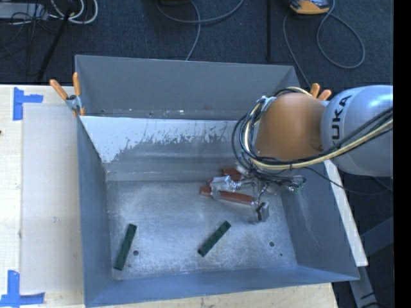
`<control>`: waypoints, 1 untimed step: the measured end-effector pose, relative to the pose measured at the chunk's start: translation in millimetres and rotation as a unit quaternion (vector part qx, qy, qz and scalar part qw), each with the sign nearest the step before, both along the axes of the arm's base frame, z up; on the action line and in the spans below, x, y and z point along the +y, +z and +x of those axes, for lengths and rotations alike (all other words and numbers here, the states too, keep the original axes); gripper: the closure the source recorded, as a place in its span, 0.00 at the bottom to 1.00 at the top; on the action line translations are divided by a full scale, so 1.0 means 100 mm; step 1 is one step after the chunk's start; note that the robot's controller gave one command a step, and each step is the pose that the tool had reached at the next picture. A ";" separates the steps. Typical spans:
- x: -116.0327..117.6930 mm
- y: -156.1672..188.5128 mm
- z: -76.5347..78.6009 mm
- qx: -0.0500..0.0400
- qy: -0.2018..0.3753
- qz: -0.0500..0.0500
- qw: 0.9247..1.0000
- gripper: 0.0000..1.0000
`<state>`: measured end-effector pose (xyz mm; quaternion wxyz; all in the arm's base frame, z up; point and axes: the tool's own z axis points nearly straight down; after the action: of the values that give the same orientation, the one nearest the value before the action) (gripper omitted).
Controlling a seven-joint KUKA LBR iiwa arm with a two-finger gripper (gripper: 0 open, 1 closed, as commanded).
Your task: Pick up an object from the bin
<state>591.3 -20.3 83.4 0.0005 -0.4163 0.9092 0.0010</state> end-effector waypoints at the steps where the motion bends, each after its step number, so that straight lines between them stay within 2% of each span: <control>1: 0.03 0.17 0.32 -0.002 -0.030 0.000 1.000 0.00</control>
Offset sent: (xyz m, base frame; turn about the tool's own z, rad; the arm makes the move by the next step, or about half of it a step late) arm 0.0308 0.0020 0.0163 0.0591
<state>623.4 -17.7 100.2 0.0023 -0.3889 0.9213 0.0005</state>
